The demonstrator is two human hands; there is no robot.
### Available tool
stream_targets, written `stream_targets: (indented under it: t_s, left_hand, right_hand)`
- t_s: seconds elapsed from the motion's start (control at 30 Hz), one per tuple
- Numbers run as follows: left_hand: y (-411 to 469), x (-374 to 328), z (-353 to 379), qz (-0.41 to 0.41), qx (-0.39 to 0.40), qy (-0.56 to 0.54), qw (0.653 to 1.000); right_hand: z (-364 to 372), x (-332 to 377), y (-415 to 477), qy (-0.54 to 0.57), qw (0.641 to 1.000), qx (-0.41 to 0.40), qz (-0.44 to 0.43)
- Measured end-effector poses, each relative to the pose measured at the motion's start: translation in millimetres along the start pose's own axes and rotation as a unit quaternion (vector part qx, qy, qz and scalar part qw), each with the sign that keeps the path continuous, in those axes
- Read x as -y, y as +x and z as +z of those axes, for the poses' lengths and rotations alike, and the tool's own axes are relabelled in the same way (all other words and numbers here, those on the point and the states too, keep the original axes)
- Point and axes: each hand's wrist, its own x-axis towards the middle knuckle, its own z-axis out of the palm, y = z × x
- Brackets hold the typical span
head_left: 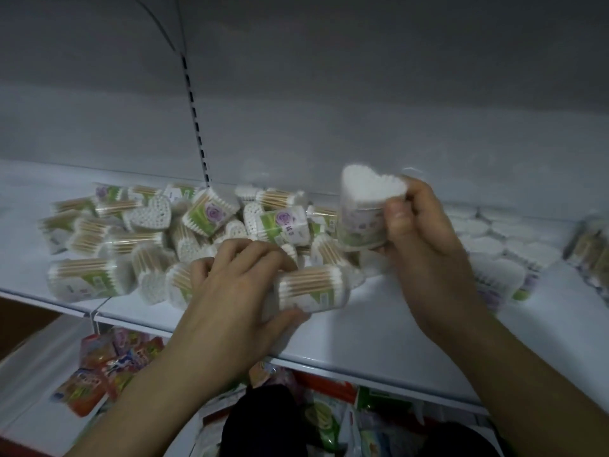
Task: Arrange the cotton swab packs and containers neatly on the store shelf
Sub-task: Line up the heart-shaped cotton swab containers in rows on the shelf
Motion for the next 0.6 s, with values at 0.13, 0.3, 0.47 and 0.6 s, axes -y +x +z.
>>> stream_targets:
  t_s: [0.13,0.3,0.47,0.6]
  left_hand:
    - [12.8,-20.5,-9.9,-0.026,-0.038,-0.185,0.982]
    - [34.3,-58.7,0.2,-0.039,-0.085,-0.339,0.936]
    - [38.7,-100.5,17.8,-0.044,-0.088,-0.456,0.884]
    - [32.5,-122.3,36.6,-0.048,-0.079,-0.483,0.871]
  right_hand:
    - [-30.8,21.2,-9.7,0.225,0.967,-0.065,0.102]
    - [-82.3,43.4,-26.0,0.320,0.938,-0.089,0.096]
    - [-123.1,29.5,-51.9,0.044,0.973,-0.224,-0.021]
    - [-144.5,2.0,-74.2,-0.046,0.962,-0.263,-0.053]
